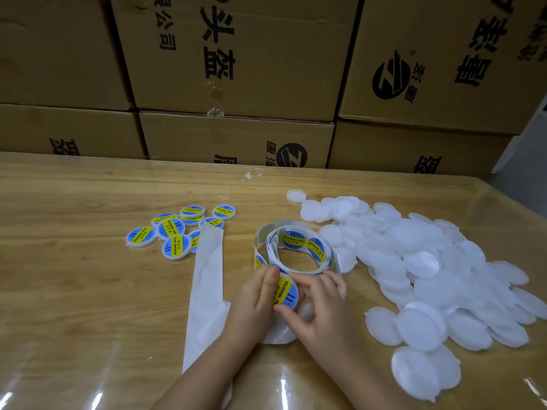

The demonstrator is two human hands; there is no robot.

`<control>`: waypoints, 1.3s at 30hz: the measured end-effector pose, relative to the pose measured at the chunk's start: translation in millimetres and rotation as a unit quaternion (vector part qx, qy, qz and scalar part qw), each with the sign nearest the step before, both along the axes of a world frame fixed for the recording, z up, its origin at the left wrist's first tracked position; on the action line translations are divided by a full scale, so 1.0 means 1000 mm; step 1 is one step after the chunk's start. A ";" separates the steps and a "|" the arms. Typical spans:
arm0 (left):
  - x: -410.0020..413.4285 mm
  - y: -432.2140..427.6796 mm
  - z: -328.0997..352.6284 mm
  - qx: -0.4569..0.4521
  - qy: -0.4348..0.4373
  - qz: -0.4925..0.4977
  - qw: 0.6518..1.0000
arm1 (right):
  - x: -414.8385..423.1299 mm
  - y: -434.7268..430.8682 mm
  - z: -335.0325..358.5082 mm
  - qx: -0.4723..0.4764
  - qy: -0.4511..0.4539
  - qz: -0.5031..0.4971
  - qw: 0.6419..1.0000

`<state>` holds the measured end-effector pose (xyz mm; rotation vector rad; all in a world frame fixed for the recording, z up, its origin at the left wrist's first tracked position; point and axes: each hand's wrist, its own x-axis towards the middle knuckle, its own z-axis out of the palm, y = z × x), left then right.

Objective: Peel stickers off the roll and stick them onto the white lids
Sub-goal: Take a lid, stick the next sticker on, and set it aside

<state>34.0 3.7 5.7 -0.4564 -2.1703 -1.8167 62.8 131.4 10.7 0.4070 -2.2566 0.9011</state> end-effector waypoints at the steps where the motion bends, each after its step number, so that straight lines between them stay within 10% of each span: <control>1: -0.001 0.000 -0.001 0.008 -0.003 0.001 1.000 | 0.000 0.000 0.000 0.005 0.000 0.004 1.000; 39: 0.004 0.000 -0.003 -0.057 -0.020 -0.027 0.998 | -0.001 0.010 0.001 -0.038 0.054 -0.020 0.998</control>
